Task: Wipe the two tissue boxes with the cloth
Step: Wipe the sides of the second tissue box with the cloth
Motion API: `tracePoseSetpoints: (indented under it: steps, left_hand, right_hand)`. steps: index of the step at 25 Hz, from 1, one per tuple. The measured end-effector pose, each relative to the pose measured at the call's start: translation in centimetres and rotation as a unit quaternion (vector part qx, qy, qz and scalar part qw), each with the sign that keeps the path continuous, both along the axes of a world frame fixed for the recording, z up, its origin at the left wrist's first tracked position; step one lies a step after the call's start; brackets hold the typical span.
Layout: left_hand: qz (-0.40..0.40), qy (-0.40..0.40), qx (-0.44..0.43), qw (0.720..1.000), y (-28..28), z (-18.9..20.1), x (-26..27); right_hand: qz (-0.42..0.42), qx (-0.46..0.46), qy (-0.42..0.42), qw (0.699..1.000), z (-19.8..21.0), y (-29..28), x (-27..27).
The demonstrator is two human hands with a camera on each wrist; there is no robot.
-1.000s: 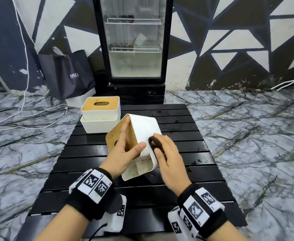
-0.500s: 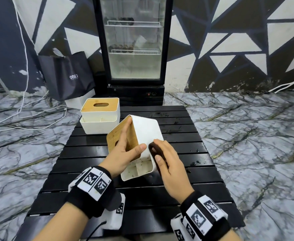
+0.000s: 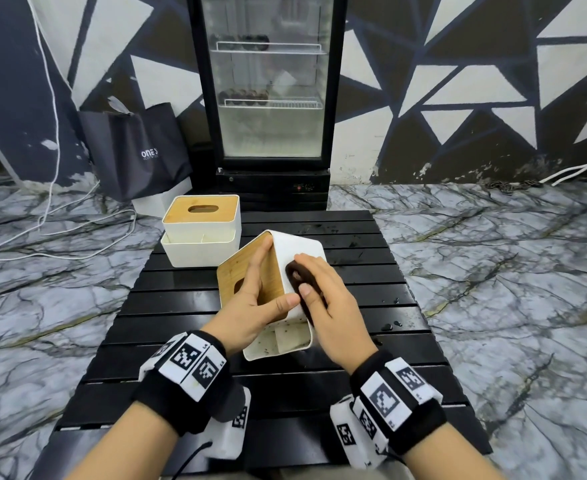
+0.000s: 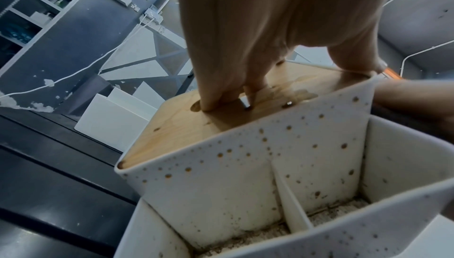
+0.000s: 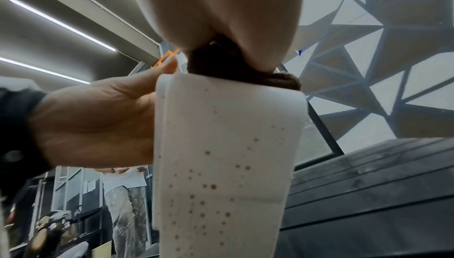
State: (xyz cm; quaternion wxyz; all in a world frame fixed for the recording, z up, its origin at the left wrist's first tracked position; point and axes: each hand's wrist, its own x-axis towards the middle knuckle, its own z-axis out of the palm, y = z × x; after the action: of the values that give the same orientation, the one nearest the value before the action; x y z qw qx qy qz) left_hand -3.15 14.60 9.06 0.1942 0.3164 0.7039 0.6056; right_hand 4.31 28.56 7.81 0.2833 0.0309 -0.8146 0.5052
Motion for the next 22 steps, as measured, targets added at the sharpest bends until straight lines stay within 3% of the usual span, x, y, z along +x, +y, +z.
tracePoseSetpoints:
  steps: [3, 9, 14, 20, 22]
  left_hand:
    - [0.003, -0.025, 0.022, 0.999, -0.1, 0.0, 0.1]
    - [-0.011, 0.022, 0.010, 1.000, -0.2, -0.2, 0.3]
    - [-0.017, -0.016, 0.027, 0.999, -0.4, 0.1, 0.4]
    - [-0.039, 0.053, 0.029, 0.997, -0.2, -0.2, 0.5]
    - [-0.033, 0.043, 0.026, 0.998, -0.3, -0.2, 0.4]
  right_hand:
    - [-0.014, -0.009, 0.003, 1.000, -0.6, 0.5, -0.1]
    - [0.015, -0.015, 0.014, 1.000, 0.1, -0.7, -0.5]
    - [0.011, 0.005, 0.002, 1.000, 0.5, 0.4, -0.6]
    - [0.021, 0.011, 0.019, 1.000, 1.1, 0.0, -1.6]
    - [0.011, 0.023, 0.002, 1.000, 1.5, 0.5, -2.1]
